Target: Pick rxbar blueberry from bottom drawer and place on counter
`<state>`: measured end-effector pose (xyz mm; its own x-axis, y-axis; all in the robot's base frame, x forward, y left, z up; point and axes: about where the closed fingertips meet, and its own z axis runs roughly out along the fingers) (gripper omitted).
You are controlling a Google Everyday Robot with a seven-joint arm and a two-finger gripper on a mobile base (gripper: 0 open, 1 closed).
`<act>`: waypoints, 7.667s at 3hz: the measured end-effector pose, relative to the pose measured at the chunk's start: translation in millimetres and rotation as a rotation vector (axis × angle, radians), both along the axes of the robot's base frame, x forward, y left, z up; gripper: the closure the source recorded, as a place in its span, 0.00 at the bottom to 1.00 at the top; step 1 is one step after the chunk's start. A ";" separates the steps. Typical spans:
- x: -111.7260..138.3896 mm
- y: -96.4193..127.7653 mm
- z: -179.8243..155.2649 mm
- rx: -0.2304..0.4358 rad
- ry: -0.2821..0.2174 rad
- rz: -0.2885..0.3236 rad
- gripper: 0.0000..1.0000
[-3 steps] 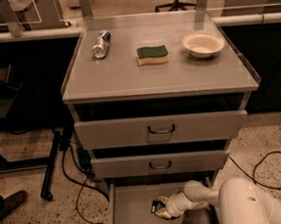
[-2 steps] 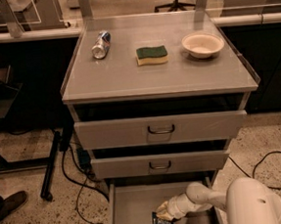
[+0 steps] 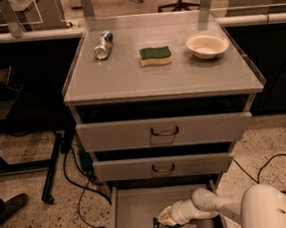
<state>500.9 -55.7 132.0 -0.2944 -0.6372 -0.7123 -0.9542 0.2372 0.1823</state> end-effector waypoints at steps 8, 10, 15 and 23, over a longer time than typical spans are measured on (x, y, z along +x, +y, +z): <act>4.2 -68.4 226.1 -0.120 -0.145 -0.082 1.00; -3.7 -72.0 293.7 -0.082 -0.253 -0.081 1.00; 28.0 -90.5 463.3 -0.171 -0.492 -0.054 1.00; 78.7 -155.6 733.8 -0.385 -0.913 -0.087 1.00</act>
Offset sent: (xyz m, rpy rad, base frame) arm 0.0164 -0.0287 0.1111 0.0050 -0.0995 -0.0543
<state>579.6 -211.3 865.9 0.2074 -0.8745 -0.4384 -0.6664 0.2018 -0.7178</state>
